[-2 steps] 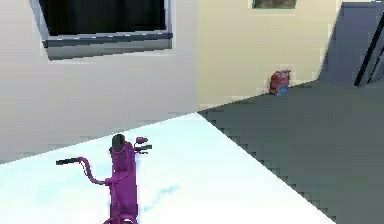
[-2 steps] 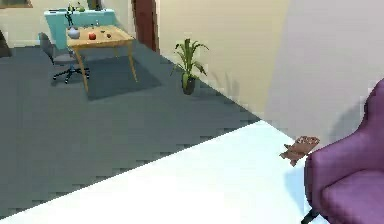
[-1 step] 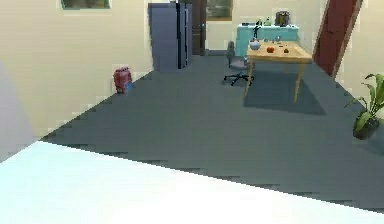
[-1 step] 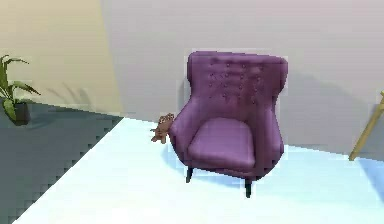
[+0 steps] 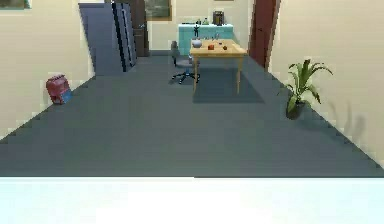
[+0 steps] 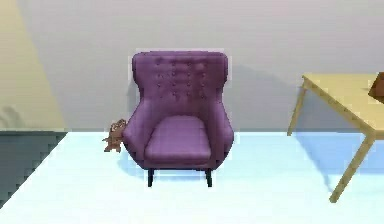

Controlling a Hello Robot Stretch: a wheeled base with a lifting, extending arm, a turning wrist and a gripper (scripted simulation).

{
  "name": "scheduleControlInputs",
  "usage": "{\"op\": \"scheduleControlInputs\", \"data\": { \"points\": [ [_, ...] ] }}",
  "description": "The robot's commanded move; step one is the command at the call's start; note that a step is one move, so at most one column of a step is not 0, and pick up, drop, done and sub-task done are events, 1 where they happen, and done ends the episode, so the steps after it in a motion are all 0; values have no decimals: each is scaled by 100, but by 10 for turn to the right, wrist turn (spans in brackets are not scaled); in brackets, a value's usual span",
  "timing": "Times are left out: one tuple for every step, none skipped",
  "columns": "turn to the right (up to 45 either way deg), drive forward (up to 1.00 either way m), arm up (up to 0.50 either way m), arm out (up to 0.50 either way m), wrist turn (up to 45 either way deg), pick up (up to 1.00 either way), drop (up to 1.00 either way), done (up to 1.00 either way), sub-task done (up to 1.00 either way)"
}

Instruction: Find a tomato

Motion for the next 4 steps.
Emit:
{"op": "scheduleControlInputs", "data": {
  "points": [
    [0,100,0,0,0,0,0,0,0],
    [0,100,0,0,0,0,0,0,0],
    [0,95,0,0,0,0,0,0,0],
    [240,0,0,0,0,0,0,0,0]
  ]
}}
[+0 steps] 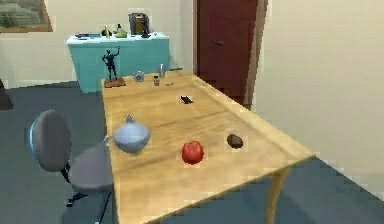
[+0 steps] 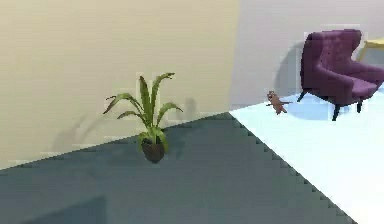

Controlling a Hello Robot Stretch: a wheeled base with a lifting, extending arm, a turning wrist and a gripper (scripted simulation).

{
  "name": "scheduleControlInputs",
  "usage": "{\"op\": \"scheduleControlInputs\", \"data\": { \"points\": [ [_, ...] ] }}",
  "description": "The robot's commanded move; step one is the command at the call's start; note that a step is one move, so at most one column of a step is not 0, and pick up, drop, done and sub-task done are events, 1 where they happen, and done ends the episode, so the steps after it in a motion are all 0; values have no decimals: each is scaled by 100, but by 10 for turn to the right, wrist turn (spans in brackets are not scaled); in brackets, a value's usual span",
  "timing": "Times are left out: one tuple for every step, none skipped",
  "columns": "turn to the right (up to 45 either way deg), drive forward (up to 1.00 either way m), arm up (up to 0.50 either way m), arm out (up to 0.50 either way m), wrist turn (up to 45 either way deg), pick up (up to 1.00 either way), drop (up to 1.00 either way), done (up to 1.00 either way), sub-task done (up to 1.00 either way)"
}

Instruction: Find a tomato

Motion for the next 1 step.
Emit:
{"op": "scheduleControlInputs", "data": {
  "points": [
    [0,0,0,0,0,0,0,100,0]
  ]
}}
